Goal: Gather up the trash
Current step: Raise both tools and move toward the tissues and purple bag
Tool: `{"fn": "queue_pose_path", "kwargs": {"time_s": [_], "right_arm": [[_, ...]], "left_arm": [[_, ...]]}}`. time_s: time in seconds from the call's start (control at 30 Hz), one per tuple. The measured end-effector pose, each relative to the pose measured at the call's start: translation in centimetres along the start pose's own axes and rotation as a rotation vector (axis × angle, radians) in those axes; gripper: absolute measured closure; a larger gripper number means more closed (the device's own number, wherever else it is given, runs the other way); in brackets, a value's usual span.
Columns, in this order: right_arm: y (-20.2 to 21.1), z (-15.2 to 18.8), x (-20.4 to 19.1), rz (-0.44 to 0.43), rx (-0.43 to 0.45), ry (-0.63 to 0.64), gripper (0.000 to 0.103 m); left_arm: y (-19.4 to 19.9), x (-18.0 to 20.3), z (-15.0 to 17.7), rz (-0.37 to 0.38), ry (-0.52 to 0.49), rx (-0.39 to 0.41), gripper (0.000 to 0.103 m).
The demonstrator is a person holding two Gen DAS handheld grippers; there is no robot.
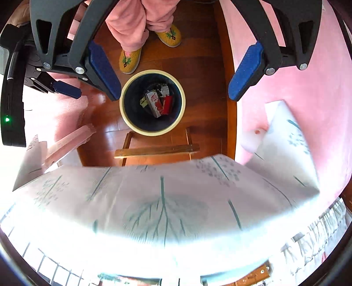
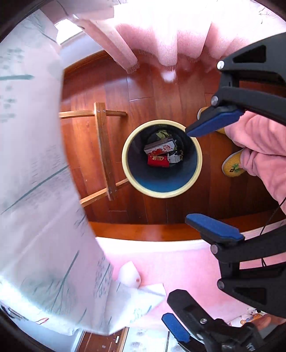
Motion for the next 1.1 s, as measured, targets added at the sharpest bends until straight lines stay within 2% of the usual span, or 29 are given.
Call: {"fn": "queue_pose_path", "kwargs": {"time_s": [0.3,0.5,0.77,1.1], "right_arm": [[10.9,-1.9,-4.8,-0.01,0.111,0.05,0.03],[16.4,-3.5,-6.8,-0.001,0.198,0.086,0.03],[22.0,-7.1,-8.2,0.025,0.336,0.1,0.03],[24.9,-11.8,-8.9,0.045,0.428,0.097,0.03]], "left_arm": [[10.8,0.1,-4.0,0.051,-0.079,0.114,0.006],[16.1,0.1,-6.6,0.074,-0.113,0.208,0.006],[20.8,-0.3,-9.7,0.072,-0.151,0.328,0.006],[23.8,-0.2,-15.1,0.064,-0.171,0.421,0.006]]}}
Point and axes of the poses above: each gripper's, at about its wrist camera, not at the fingertips, and y roughly against the way its jaws point, x to its right, z to its underside, the point moved 9 cm from there along -y, roughly the way its jaws point, and after that the axes turned 8 degrees about x, right-handed, at the moved point
